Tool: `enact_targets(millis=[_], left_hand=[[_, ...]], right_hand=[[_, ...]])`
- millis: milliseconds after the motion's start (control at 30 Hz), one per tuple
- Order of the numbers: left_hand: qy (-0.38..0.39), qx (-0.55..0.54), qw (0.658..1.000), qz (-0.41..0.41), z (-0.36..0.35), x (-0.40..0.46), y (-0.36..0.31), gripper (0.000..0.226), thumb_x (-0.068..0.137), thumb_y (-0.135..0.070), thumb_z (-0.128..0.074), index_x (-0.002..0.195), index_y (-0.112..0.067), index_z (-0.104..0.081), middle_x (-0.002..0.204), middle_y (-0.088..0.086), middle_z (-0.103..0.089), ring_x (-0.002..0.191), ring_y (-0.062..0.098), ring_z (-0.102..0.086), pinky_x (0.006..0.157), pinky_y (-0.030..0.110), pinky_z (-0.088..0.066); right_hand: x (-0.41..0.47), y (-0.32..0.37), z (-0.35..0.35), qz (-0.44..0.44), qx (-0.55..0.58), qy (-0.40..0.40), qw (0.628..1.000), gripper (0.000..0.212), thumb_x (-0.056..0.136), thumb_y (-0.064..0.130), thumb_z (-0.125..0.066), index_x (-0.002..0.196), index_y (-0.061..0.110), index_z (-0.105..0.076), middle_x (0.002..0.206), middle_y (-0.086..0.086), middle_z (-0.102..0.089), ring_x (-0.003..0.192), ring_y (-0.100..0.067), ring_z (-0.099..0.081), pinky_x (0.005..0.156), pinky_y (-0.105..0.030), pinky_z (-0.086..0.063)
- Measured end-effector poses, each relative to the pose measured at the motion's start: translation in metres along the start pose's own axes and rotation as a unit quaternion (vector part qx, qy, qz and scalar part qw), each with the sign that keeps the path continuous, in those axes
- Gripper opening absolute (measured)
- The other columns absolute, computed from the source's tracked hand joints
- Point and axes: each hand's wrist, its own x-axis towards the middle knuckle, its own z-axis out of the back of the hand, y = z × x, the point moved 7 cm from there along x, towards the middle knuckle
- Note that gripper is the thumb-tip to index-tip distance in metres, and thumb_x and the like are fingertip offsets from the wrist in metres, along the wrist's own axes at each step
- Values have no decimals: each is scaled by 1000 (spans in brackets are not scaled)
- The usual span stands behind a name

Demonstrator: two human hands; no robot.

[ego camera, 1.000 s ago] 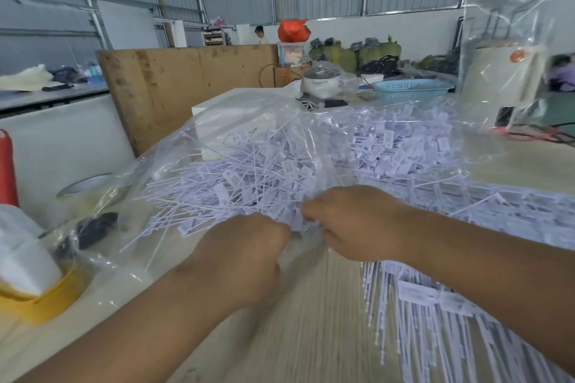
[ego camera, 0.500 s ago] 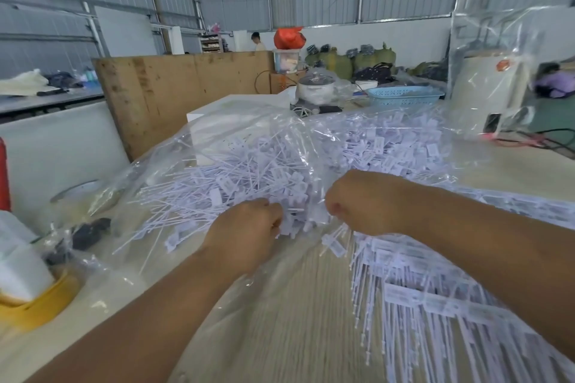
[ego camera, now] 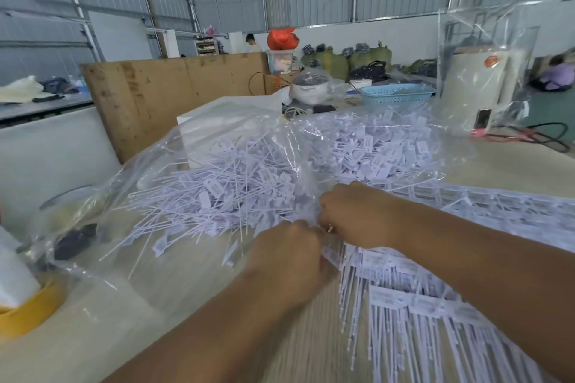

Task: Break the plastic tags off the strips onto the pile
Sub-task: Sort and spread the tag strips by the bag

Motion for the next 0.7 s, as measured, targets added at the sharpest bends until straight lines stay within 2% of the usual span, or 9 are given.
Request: enact_targets(millis=[67,100,233,300,367,400,467,567,700], left_hand=[[16,32,999,32,-8,10,10,31,89,-37,-48,113,-22,-61,106,6,-56,102,28,-57,69,34,-39],[0,21,999,29,-6,14,11,30,88,-36,-49,111,-22,-62,105,4,-54,101,27,-56,70,34,-41],[-39,-175,983,49,-1,14,16,14,70,-44,-46,67,-30,-48,80,-12,-47,75,11,-53,61,28,-41],[-18,-315,942,115,-6,14,26,21,69,-45,-46,60,-26,-51,69,-13,-52,64,2,-50,60,26,-39],[13,-429,885,182,-16,19,37,33,85,-25,-53,52,-24,-55,55,-12,-49,53,1,-43,55,23,-34],[32,-434,878,201,-20,21,42,40,90,-15,-54,51,-26,-55,54,-12,-48,53,0,-42,54,21,-33],[75,-372,903,203,-25,23,43,31,90,-16,-58,61,-26,-61,61,-12,-55,58,0,-50,54,17,-35],[115,-199,965,130,-30,20,21,23,87,-37,-58,68,-26,-64,72,-8,-57,74,10,-59,61,24,-42],[132,-84,977,144,-30,24,11,37,91,-47,-48,90,-15,-66,109,10,-53,101,28,-57,84,38,-51]], right_hand=[[-5,-3,1,0,20,-10,1000,24,87,2,-48,97,14,-67,94,-6,-60,89,-25,-58,70,-35,-47],[-7,-5,1,-3,32,-8,999,23,88,1,-48,98,14,-65,96,-6,-59,90,-25,-58,73,-37,-49],[-12,-13,1,-23,82,-18,996,22,92,3,-50,103,12,-66,100,-5,-58,94,-22,-58,83,-39,-50],[-15,-15,3,-21,100,-34,994,24,93,4,-50,107,13,-67,101,-3,-55,96,-20,-56,85,-36,-48],[-19,-17,6,-25,132,-49,990,29,95,5,-49,113,16,-67,102,0,-52,99,-19,-54,87,-34,-45],[-20,-18,8,-26,149,-57,987,30,95,5,-48,114,16,-68,101,2,-51,100,-19,-54,87,-34,-45],[-22,-20,11,-25,168,-68,983,30,95,4,-48,111,15,-70,102,0,-55,98,-19,-55,87,-35,-45],[-26,-19,10,-28,178,-63,982,36,93,0,-47,114,16,-70,107,-4,-58,99,-18,-55,87,-34,-44],[-30,-15,11,-23,183,-61,981,37,93,-2,-46,115,15,-69,107,-6,-57,100,-18,-54,87,-32,-42]])
